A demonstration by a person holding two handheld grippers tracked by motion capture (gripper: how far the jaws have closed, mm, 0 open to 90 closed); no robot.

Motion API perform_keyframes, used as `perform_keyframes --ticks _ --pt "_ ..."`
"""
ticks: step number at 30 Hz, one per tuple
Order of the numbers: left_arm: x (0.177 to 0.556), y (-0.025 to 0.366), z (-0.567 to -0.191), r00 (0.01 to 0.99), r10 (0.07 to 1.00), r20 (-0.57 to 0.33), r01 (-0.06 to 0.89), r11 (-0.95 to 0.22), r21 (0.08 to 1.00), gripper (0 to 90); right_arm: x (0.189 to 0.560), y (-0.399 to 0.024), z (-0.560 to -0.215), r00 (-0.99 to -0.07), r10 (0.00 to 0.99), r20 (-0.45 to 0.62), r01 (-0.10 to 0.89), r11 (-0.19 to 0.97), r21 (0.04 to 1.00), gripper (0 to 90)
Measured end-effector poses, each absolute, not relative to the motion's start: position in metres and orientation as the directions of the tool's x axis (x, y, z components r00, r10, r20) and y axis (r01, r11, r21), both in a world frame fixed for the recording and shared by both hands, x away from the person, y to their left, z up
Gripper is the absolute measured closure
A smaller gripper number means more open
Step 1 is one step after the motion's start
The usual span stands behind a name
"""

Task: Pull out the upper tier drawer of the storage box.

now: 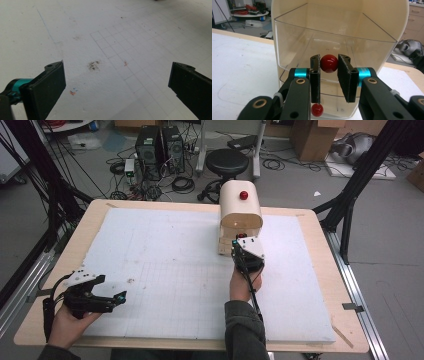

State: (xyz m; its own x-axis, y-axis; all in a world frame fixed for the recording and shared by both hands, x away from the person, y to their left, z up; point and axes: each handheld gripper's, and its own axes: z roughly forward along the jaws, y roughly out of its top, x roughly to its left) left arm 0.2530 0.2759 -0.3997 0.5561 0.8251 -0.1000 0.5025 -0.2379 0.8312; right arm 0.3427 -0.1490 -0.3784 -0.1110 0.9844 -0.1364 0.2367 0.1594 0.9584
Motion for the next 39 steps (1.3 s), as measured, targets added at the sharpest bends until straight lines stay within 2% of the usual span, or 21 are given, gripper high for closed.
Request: perform_keyframes --ticks 39 --pt "0.252 0.276 -0.399 0.553 0.828 -0.092 0.497 -0.239 0.834 1.7 0.308 -0.156 -0.379 -0.151 0.983 -0.107 0.229 0.140 0.963 72.9"
